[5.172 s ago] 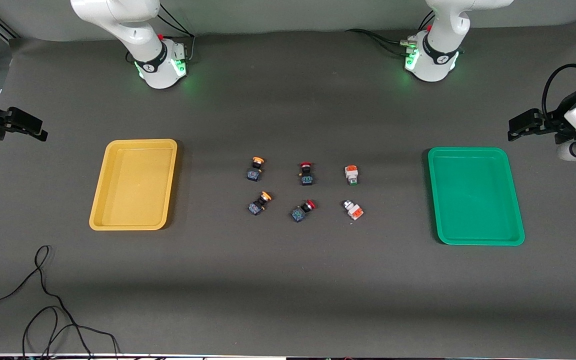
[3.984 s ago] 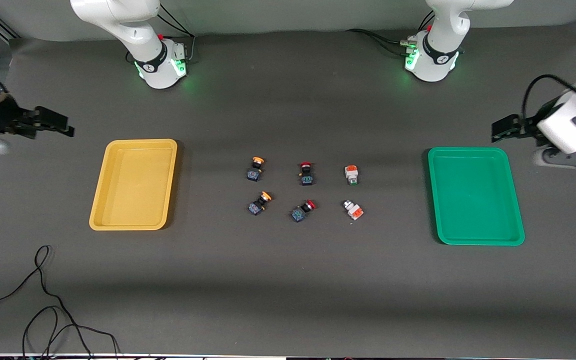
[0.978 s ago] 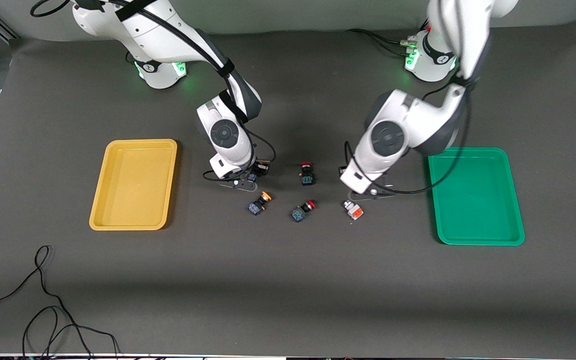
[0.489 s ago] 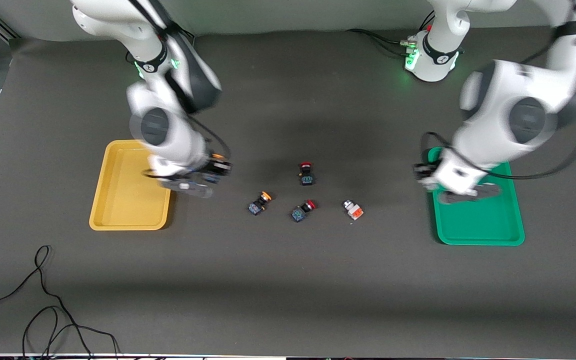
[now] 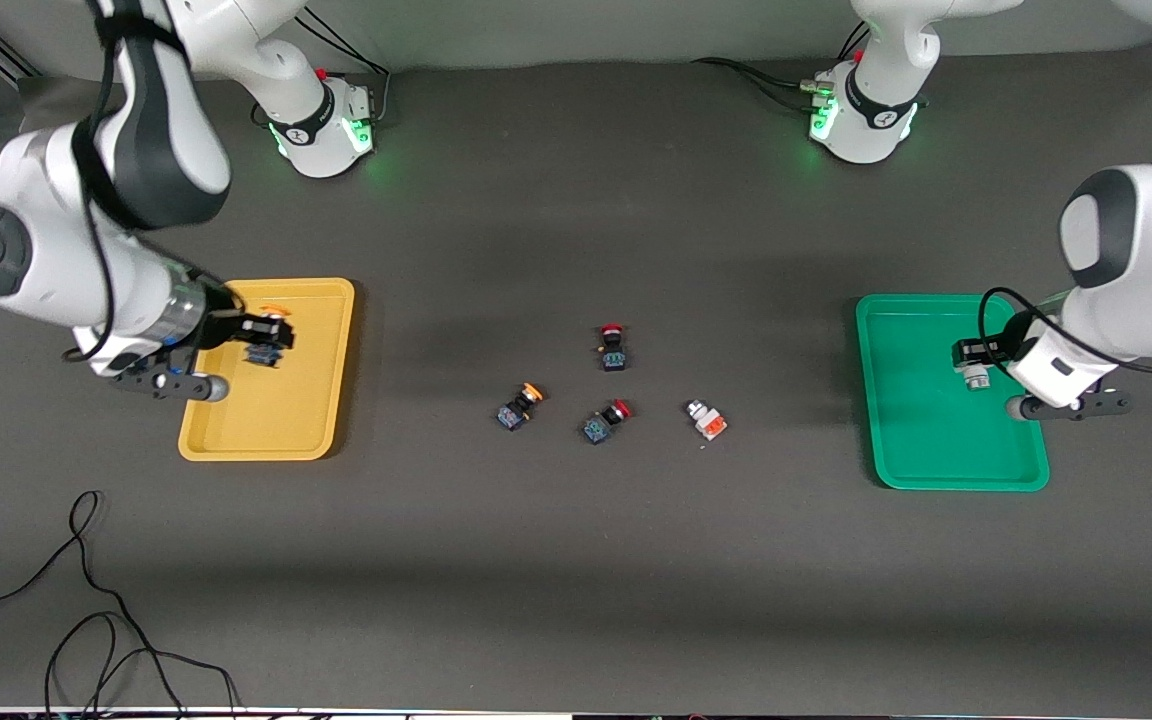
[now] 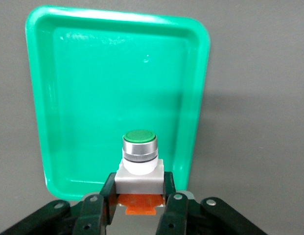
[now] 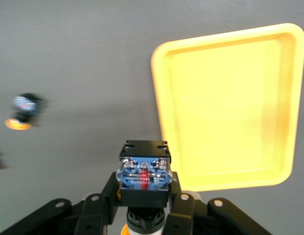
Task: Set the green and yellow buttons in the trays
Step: 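Carry the yellow button into the yellow tray while the left gripper places green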
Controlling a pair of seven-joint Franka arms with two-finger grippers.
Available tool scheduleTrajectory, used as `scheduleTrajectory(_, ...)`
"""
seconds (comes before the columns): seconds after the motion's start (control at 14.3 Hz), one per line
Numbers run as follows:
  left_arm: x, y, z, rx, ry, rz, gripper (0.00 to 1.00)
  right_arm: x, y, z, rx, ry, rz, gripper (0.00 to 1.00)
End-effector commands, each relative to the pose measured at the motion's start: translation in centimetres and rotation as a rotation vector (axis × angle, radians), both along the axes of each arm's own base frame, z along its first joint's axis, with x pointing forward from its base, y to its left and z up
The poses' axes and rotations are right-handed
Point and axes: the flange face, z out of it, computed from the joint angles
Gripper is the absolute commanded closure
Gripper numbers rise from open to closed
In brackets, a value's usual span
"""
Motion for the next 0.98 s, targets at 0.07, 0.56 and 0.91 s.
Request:
scheduleTrajectory(0.07,-2.0,-0.4,-8.5,0.007,0.011,-0.033,0.78,-2.6,-4.2,-10.4,-0.040,-0.001,0.067,1.00)
scheduleTrajectory(0.56,-1.7,-0.5,-14.0,0.004,0.026,-0.043,0.27,-5.2,-13.2,-18.8,-0.108,-0.022,0.128,1.00)
scheduleTrajectory(0.91,-0.4,-0.4,-11.4,0.007,0.028,-0.042,0.01,-4.5,-12.9,-17.7,-0.068,-0.042,0.080,0.00)
